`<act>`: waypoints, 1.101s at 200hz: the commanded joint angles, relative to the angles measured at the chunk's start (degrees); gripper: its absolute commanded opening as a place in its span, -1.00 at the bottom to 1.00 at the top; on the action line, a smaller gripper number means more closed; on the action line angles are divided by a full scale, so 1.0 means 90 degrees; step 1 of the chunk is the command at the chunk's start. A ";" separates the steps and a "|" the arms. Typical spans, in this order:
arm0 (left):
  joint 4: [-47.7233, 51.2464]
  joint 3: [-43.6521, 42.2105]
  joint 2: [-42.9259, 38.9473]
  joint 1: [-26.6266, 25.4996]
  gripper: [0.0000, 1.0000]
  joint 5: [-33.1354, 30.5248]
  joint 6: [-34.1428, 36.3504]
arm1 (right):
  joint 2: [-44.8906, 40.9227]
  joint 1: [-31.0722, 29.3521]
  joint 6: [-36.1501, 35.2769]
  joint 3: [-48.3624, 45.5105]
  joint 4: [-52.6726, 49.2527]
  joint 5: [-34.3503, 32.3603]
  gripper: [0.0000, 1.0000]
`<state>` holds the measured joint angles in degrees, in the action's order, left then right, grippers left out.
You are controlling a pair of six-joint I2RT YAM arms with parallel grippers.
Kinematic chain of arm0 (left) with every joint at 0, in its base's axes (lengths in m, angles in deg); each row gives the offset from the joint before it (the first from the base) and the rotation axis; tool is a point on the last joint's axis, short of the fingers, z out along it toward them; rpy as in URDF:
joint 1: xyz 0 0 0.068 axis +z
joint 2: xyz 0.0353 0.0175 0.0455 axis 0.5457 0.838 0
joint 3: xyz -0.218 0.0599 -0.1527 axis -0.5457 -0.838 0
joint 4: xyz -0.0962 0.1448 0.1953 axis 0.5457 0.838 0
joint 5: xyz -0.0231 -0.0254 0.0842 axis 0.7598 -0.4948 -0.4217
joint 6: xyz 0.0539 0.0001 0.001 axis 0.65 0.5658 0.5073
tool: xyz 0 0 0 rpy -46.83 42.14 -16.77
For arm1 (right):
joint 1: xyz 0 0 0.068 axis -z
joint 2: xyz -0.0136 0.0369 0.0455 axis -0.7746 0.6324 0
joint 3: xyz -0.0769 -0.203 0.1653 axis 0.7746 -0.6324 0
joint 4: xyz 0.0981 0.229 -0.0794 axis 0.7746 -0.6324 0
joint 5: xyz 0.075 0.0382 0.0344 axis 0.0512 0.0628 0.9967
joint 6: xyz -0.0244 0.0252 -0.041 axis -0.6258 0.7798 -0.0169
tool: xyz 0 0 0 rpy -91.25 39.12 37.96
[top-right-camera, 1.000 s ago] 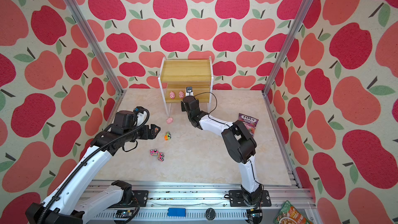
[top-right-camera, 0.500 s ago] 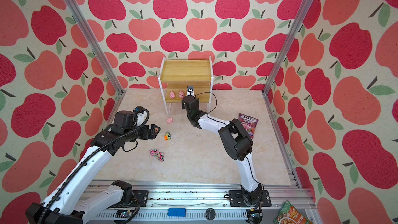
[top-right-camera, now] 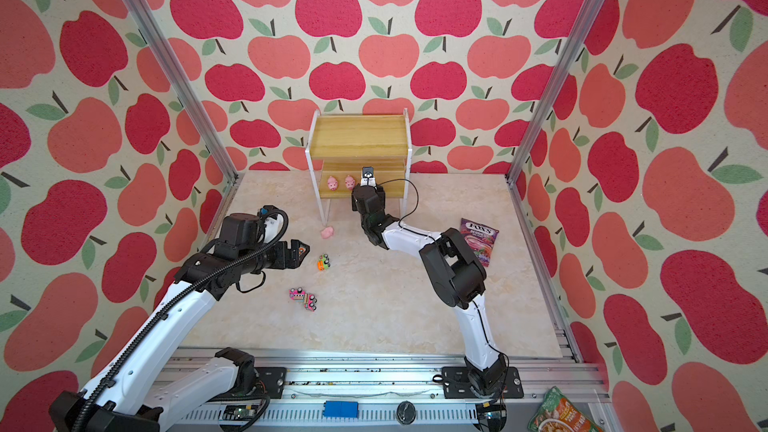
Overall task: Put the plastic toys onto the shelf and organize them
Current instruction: 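Lower the pink pig onto the shelf beside the two pigs and open, then move the right gripper to the pink pig by the shelf leg and close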
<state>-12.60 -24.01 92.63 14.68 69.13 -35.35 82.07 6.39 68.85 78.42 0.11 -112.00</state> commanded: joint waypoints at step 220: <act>0.0131 0.0009 0.0752 0.0390 0.86 -0.0351 0.0047 | -0.1218 -0.1121 0.0948 -0.2689 -0.0121 0.2813 0.52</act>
<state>-12.56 -24.01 98.23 17.59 67.10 -35.35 65.77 -3.47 73.15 48.70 -3.01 -90.30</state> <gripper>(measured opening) 0.928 0.768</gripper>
